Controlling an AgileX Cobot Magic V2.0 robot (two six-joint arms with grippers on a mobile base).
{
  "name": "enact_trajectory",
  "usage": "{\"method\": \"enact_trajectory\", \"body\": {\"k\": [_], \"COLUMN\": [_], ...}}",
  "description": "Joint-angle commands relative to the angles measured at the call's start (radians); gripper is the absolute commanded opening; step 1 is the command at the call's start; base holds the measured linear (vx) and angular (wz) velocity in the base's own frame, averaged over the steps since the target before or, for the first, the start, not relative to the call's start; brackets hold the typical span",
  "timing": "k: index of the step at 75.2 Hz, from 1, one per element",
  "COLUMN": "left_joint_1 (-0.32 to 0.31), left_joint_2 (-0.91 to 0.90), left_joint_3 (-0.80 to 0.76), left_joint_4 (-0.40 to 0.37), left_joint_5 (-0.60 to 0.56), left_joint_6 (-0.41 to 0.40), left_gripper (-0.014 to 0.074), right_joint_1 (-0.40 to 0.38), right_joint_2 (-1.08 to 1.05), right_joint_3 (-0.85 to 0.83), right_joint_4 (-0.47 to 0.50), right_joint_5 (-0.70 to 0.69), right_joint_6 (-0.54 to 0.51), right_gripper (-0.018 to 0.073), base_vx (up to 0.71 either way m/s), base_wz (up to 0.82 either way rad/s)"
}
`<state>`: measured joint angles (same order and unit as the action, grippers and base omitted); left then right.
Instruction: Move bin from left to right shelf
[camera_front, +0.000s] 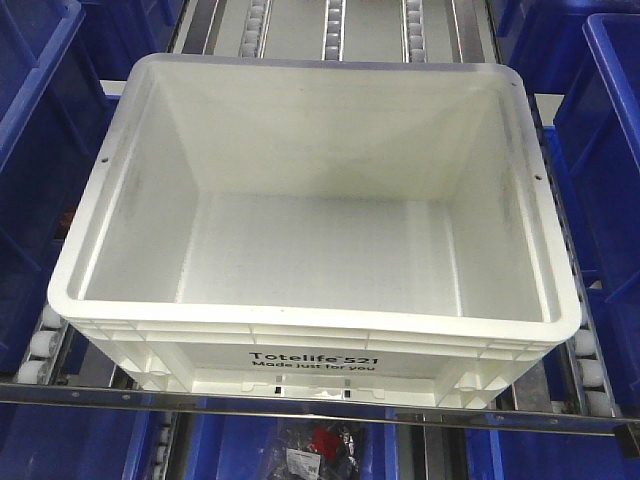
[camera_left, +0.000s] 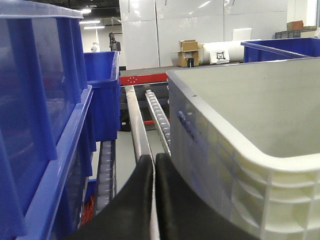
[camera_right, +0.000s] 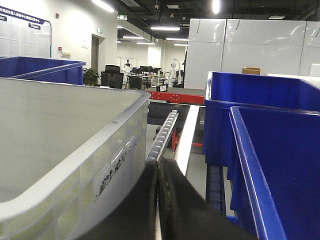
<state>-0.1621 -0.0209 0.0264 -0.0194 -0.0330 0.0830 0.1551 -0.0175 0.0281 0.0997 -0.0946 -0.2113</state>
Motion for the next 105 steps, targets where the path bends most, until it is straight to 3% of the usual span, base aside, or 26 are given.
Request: {"method": "enact_trajectory", "body": {"k": [1, 40, 47, 53, 63, 76, 91, 105], "left_joint_1": [0.002, 0.002, 0.002, 0.002, 0.002, 0.002, 0.002, 0.002], "left_joint_2": [-0.003, -0.003, -0.003, -0.003, -0.003, 0.070, 0.356, 0.607], "left_joint_3": [-0.017, -0.017, -0.019, -0.032, -0.088, -0.261, -0.559, -0.811], "left_joint_4": [-0.010, -0.010, -0.010, -0.010, -0.010, -0.010, -0.037, -0.037], "left_joint_5": [-0.078, -0.090, -0.159, -0.181, -0.117, 0.123, 0.370, 0.474], "left_joint_6": [-0.007, -0.010, -0.045, -0.098, -0.112, -0.115, -0.121, -0.119], "left_gripper": [-0.0006, -0.0006, -0.0006, -0.0006, -0.0006, -0.0006, -0.0006, -0.0006], "right_joint_1": [-0.001, -0.001, -0.001, -0.001, -0.001, -0.001, -0.001, -0.001], "right_joint_2": [-0.005, -0.005, -0.005, -0.005, -0.005, 0.059, 0.307, 0.578], "right_joint_3": [0.016, 0.016, 0.016, 0.002, -0.094, -0.320, -0.627, -0.864], "right_joint_4": [0.000, 0.012, 0.042, 0.040, 0.040, 0.045, 0.087, 0.099], "right_joint_5": [-0.080, -0.131, -0.240, -0.251, -0.053, 0.270, 0.573, 0.781], "right_joint_6": [0.000, 0.027, 0.116, 0.126, 0.125, 0.128, 0.128, 0.128], "right_gripper": [-0.0005, -0.0005, -0.0005, -0.0005, -0.0005, -0.0005, -0.0005, -0.0005], "base_vx": [0.00, 0.00, 0.00, 0.00, 0.00, 0.00, 0.00, 0.00], "base_wz": [0.00, 0.00, 0.00, 0.00, 0.00, 0.00, 0.00, 0.00]}}
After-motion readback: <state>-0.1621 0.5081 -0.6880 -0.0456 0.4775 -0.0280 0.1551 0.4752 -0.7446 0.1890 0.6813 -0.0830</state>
